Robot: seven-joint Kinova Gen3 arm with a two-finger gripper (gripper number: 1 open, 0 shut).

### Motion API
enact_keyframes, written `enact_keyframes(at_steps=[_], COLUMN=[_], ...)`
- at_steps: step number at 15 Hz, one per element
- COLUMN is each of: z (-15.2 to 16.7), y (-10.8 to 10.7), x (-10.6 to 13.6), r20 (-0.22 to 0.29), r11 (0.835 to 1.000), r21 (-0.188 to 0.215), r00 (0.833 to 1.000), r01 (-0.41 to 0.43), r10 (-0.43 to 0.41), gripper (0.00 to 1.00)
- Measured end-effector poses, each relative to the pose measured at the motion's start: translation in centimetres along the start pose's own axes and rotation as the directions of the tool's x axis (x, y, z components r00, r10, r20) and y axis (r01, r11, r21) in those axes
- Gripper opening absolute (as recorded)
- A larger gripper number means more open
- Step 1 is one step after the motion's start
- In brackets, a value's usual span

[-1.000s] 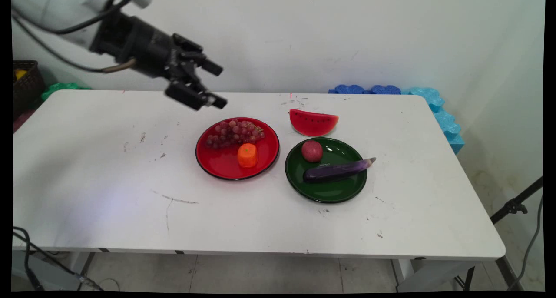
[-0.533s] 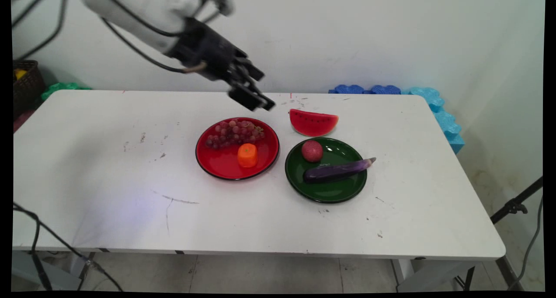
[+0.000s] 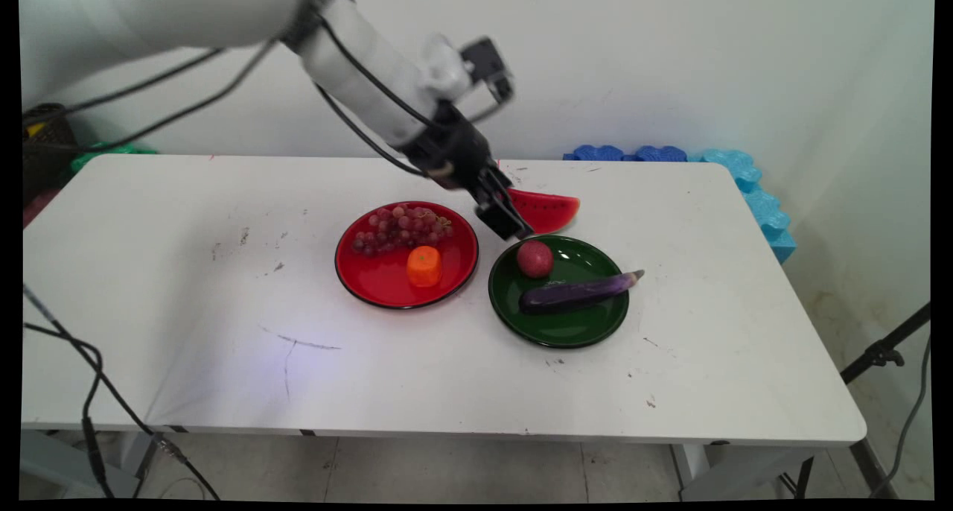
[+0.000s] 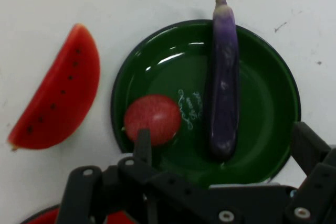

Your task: Pick up the eggplant from the green plate

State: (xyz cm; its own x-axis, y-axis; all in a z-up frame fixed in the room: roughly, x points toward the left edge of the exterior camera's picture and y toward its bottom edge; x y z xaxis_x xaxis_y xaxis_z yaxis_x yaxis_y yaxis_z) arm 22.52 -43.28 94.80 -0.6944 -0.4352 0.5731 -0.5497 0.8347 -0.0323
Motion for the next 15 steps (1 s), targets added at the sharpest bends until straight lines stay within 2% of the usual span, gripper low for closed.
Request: enact_keyframes(at_steps=[4, 9, 15], z=[4.9, 10.5, 15.2], y=[0.3, 1.1, 1.8], x=[0.8, 1.5, 1.2], r20=[0.026, 0.032, 0.043], r11=[1.000, 0.999, 0.998], r21=[-0.023, -0.050, -0.061], r00=[1.000, 0.999, 0.999], r01=[0.005, 0.003, 0.007], r10=[-0.005, -0.001, -0.004], gripper=[1.00, 1.00, 1.00])
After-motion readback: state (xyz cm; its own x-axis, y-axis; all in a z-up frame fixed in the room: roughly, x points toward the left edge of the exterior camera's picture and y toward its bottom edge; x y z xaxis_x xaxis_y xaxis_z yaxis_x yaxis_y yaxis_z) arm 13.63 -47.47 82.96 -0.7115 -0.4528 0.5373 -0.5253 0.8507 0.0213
